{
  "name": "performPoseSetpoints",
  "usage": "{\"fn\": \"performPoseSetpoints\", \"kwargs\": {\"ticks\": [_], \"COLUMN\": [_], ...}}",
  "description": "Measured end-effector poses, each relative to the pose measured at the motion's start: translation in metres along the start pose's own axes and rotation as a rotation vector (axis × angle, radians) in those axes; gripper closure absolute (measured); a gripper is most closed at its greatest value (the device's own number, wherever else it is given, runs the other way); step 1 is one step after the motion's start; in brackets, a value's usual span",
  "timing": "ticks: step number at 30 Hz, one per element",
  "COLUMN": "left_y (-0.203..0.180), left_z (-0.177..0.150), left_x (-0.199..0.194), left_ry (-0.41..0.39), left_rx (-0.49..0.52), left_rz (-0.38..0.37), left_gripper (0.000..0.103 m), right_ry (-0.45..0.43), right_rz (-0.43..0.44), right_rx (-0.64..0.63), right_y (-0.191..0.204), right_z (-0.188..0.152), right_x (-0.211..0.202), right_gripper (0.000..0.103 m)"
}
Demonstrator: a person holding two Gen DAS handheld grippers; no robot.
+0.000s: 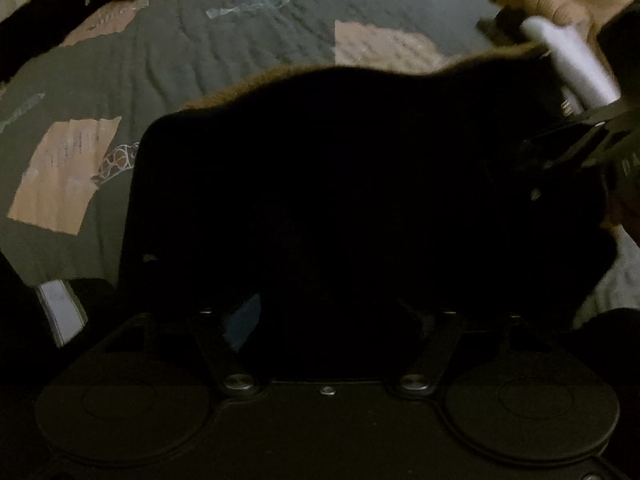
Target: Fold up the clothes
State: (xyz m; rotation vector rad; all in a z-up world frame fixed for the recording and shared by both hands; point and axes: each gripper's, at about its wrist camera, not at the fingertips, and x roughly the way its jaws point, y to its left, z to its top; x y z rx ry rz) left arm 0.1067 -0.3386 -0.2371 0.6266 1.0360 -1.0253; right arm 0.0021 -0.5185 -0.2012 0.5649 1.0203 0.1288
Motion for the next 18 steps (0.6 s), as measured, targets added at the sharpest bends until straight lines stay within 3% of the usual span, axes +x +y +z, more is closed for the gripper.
{"fn": "performPoseSetpoints", "kwargs": {"ticks": [3, 5, 7, 10, 18], "left_y": [-0.004, -0.001, 0.007, 0.021, 0.032], "left_z": [0.000, -0.002, -0.009, -0.019, -0.026], "left_x": [0.018, 0.026, 0.030, 0.033, 0.017], "left_ry": [0.027, 0.039, 0.039, 0.036, 0.012], "left_rx": [0.027, 0.020, -0.021, -0.062, -0.110], "left_rz": [0.064, 0.066, 0.038, 0.008, -0.017], "left_gripper": [0.024, 0.029, 0.052, 0.073, 0.083], "right_ry": [0.012, 0.021, 0.024, 0.019, 0.014], "right_rz": [-0.012, -0.020, -0.030, -0.051, -0.123], "right_rx": [-0.001, -0.001, -0.006, -0.023, -0.092], "right_y": [0.008, 0.014, 0.019, 0.026, 0.045], "right_z": [0.001, 0.002, 0.003, 0.004, 0.005], "right_x": [0.025, 0.042, 0.054, 0.063, 0.088], "right_gripper": [0.008, 0.008, 0.008, 0.008, 0.008]}}
